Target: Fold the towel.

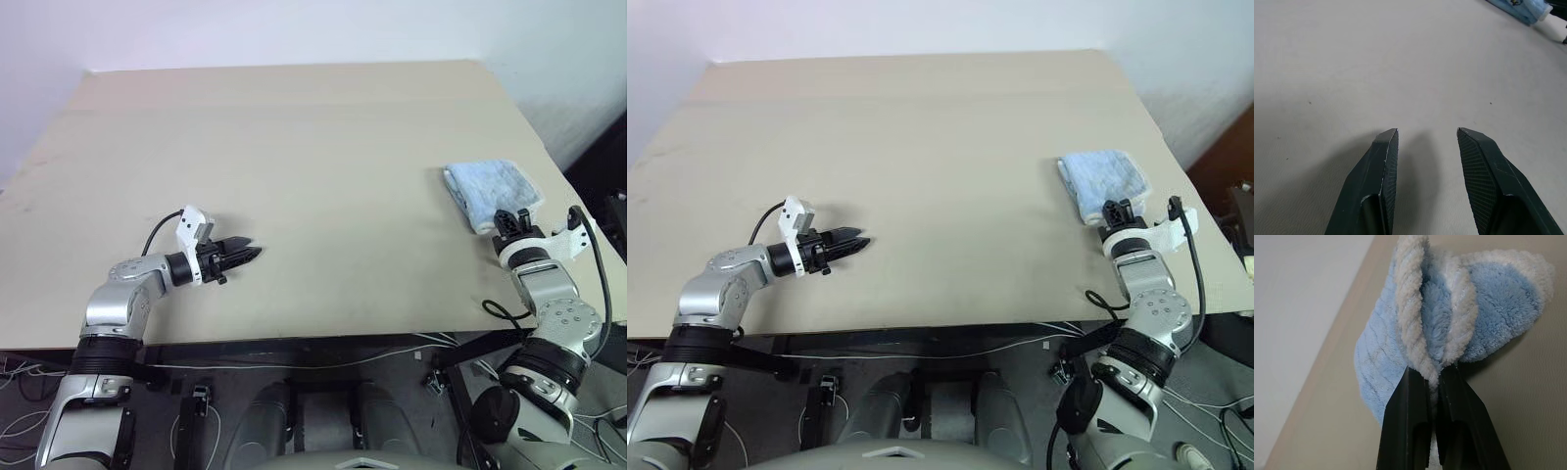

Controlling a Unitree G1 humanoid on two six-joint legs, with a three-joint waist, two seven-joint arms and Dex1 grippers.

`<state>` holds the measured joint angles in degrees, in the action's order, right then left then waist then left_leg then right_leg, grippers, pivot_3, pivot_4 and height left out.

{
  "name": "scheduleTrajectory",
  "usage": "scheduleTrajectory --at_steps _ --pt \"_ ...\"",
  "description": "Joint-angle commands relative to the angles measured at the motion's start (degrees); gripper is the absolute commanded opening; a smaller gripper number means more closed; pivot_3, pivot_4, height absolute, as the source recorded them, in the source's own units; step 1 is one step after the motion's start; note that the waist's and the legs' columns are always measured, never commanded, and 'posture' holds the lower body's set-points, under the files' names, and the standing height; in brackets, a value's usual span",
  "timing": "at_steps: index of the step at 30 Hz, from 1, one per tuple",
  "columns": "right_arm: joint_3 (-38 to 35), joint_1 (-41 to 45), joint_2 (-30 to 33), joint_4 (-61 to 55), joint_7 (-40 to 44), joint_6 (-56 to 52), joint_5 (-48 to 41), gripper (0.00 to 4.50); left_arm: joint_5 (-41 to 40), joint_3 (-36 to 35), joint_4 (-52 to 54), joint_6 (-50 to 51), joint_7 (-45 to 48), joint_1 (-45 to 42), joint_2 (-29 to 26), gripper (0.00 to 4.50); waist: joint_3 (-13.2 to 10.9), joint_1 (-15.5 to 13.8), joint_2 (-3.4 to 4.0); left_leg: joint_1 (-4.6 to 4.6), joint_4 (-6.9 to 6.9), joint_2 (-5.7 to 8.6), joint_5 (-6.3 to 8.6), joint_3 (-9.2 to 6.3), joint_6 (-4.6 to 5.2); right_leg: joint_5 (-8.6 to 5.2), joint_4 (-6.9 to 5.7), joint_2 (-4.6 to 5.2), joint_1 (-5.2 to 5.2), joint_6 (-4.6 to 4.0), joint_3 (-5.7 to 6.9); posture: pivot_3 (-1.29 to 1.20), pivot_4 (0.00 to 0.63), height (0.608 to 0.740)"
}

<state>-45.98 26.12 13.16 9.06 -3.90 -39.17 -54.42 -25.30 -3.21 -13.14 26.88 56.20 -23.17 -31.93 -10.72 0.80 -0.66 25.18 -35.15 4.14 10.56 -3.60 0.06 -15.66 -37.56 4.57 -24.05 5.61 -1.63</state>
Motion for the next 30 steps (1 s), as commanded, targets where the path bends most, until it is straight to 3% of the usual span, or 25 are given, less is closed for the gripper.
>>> scheduleTrajectory --at_steps 1,4,13,16,23,26,30 --pt "-0.4 -0.8 1.6 -2.4 -0.5 -0.3 -2.4 0.57 -0.8 -0.4 1.4 0.2 0.4 -1.7 0.6 2.00 0.0 0.0 0.00 0.00 0.00 0.00 0.00 0.00 0.00 0.00 0.00 0.00 0.00 0.00 0.00 0.00 0.150 0.740" --pt "0.1 -1.7 2.6 -2.8 -0.1 -1.1 -3.3 1.37 -1.7 -0.7 2.0 0.3 0.9 -2.1 1.5 2.00 0.0 0.0 0.00 0.00 -0.01 0.00 0.00 0.01 0.00 0.00 0.00 0.00 0.01 0.00 0.00 0.00 0.150 0.740" --pt "1.1 -8.8 11.2 -9.3 5.4 -8.6 -8.7 4.48 -4.5 -2.2 0.9 -1.5 3.9 -3.1 3.4 2.00 0.0 0.0 0.00 0.01 -0.04 -0.01 -0.01 0.02 0.02 0.00 0.00 -0.01 0.03 0.01 0.00 0.00 0.150 0.740" --pt "2.6 -11.9 16.3 -11.3 10.3 -11.5 -9.4 4.48 -4.8 -3.1 -0.4 -3.1 4.9 -3.8 4.1 2.00 0.0 0.0 0.01 0.00 -0.08 -0.01 -0.01 0.02 0.03 0.00 0.01 0.00 0.07 0.01 0.02 0.00 0.150 0.740" --pt "12.6 -23.2 32.3 -26.0 32.4 -13.5 -5.3 4.48 -6.0 -2.2 5.4 -4.5 10.0 -3.0 3.7 2.00 0.0 0.1 0.01 -0.01 -0.12 -0.06 0.01 0.01 0.04 -0.02 0.07 -0.02 0.15 0.02 0.07 0.00 0.150 0.740" --pt "17.4 -21.6 35.3 -29.1 38.7 -10.2 -2.5 4.48 -5.9 -1.0 8.3 -4.6 11.6 -3.1 3.5 2.00 0.0 0.0 0.01 -0.18 -0.15 -0.08 0.01 -0.01 0.04 -0.02 0.23 -0.02 0.40 0.00 0.09 0.00 0.150 0.740" --pt "26.4 -15.9 34.8 -31.1 45.6 0.3 6.3 4.48 -4.5 -0.1 7.8 -7.3 11.9 -4.2 4.5 2.00 0.0 -0.1 -0.01 -0.52 -0.11 -0.09 0.06 -0.06 0.07 -0.14 0.57 0.05 0.91 -0.19 0.12 0.00 0.150 0.740"
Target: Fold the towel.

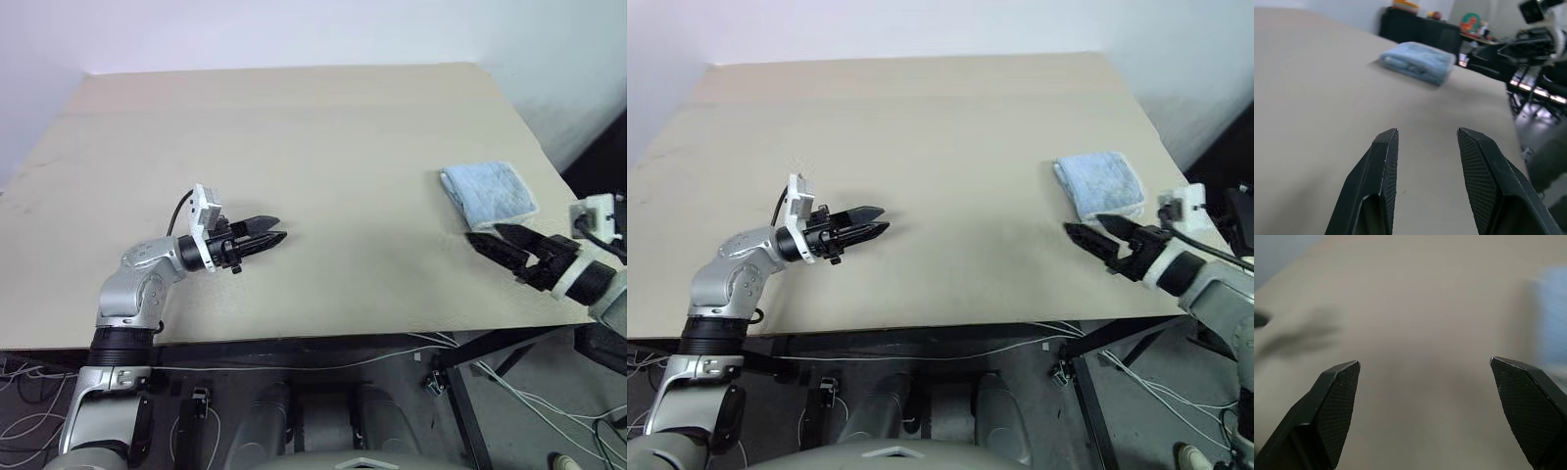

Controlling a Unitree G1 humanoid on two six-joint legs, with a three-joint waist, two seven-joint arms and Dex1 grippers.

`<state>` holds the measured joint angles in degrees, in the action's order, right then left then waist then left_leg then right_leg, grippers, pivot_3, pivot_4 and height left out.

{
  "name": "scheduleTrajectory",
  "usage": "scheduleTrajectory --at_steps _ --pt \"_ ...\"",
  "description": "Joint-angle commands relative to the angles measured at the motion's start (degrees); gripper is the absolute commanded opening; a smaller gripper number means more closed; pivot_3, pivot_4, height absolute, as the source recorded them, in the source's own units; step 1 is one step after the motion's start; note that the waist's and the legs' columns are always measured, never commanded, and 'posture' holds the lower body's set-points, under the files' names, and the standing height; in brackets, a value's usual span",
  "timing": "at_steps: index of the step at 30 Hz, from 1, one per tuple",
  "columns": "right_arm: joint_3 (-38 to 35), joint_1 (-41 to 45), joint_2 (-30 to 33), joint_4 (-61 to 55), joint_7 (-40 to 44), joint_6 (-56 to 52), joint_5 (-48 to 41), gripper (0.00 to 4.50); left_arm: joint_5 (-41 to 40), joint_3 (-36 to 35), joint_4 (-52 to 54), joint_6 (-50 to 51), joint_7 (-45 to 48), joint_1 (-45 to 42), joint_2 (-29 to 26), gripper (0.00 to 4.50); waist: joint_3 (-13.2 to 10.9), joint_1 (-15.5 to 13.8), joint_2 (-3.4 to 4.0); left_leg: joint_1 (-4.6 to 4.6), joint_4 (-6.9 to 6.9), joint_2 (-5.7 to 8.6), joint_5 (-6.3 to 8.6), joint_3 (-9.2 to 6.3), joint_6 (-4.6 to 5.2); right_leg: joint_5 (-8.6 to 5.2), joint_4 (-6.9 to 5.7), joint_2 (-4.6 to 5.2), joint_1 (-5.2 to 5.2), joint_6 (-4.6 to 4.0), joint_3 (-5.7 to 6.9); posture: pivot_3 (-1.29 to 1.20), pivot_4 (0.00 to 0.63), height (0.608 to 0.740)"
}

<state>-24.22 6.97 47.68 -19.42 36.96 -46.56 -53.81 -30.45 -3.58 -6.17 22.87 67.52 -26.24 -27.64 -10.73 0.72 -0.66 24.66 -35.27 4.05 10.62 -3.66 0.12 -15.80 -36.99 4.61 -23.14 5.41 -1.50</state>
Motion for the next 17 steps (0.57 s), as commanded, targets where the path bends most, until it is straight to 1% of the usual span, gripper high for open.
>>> scheduleTrajectory --at_steps 1,3,7,9,13,17 --pt "7.3 4.8 -0.3 -2.5 5.3 10.3 8.6 4.48 1.3 0.5 0.1 -4.7 1.1 -0.9 0.1 2.00 0.0 -0.1 -0.01 0.00 0.00 0.00 0.00 0.00 0.00 0.00 0.02 0.00 0.00 0.00 0.00 0.00 0.150 0.740" --pt "11.8 8.7 -1.9 0.7 5.7 14.8 14.0 4.48 2.5 1.7 1.0 -6.2 0.9 0.3 0.4 2.00 0.0 -0.1 -0.02 0.00 0.03 0.00 0.00 -0.01 0.00 0.00 0.06 0.00 -0.01 0.00 0.01 0.00 0.150 0.740" --pt "18.3 14.5 -6.7 2.5 8.4 17.2 16.3 4.48 2.1 -0.2 5.6 -6.4 -1.8 3.8 -0.6 2.00 0.0 0.0 -0.02 0.05 0.13 0.02 0.03 0.00 0.03 0.11 0.07 0.02 -0.14 0.20 -0.05 0.00 0.150 0.740" --pt "20.3 16.4 -8.3 5.5 10.6 18.9 17.9 4.48 2.8 -0.6 8.5 -6.8 -4.5 5.4 -0.7 2.00 0.0 -0.1 -0.03 0.09 0.16 0.01 0.03 -0.02 0.03 0.12 0.03 0.02 -0.21 0.21 -0.03 0.00 0.150 0.740" --pt "23.5 20.9 -12.4 10.7 14.4 21.1 19.2 4.48 0.5 -2.6 16.0 -3.0 -8.3 9.4 -2.5 2.00 0.0 -0.1 -0.02 0.10 0.14 0.03 0.04 -0.02 0.03 0.12 0.03 0.04 -0.19 0.20 -0.04 0.00 0.150 0.740" --pt "26.5 23.3 -15.4 14.9 17.4 23.4 21.8 4.48 -1.4 -4.9 20.5 -0.1 -10.7 12.5 -4.6 2.00 0.0 0.0 -0.02 0.10 0.15 0.03 0.05 -0.03 0.02 0.12 0.02 0.04 -0.21 0.20 -0.03 0.00 0.150 0.740"
